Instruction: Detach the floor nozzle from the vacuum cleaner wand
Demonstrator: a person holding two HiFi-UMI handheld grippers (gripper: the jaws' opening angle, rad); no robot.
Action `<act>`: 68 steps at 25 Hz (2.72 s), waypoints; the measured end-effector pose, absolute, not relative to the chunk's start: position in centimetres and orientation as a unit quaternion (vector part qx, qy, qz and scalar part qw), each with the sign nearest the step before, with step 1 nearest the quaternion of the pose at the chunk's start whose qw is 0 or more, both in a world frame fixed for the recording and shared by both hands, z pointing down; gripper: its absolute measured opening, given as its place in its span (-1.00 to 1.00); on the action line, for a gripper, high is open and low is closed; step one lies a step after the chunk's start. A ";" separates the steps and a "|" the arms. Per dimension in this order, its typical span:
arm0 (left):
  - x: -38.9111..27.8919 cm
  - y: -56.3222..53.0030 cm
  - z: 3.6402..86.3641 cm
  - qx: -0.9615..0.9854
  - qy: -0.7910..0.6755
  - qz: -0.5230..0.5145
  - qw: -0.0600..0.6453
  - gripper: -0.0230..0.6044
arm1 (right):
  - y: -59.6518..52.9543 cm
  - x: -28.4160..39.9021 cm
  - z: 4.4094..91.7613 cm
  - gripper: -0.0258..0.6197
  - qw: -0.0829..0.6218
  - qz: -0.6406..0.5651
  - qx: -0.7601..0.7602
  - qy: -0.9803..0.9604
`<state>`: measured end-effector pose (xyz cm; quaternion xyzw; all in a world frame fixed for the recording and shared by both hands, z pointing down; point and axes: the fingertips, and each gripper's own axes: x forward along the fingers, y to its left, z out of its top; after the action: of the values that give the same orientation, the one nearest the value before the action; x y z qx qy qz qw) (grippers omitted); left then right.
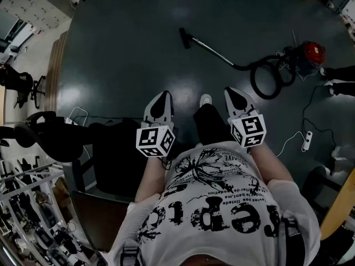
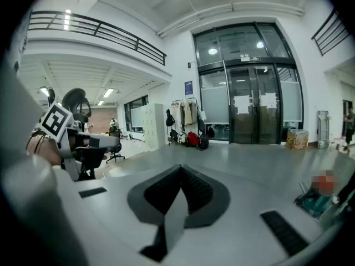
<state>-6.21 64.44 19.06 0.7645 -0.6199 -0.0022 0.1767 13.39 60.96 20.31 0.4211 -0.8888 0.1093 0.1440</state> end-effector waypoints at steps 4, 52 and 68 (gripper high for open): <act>-7.4 57.2 20.2 0.757 -0.627 0.008 0.186 -0.92 | 53.2 12.3 21.5 -0.91 0.144 0.127 0.413 -0.890; -14.8 -16.7 83.4 0.848 -0.374 0.261 0.269 -0.88 | -14.1 3.8 87.2 -0.73 0.358 0.240 0.372 -0.822; -13.3 -13.0 113.1 0.835 -0.306 0.349 0.296 -0.70 | -12.9 4.4 120.5 -0.40 0.564 0.155 0.167 -0.794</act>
<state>-13.30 -13.04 113.12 0.8349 -0.3056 0.3493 0.2959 4.44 -12.95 120.47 0.1665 -0.7942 0.1547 0.5635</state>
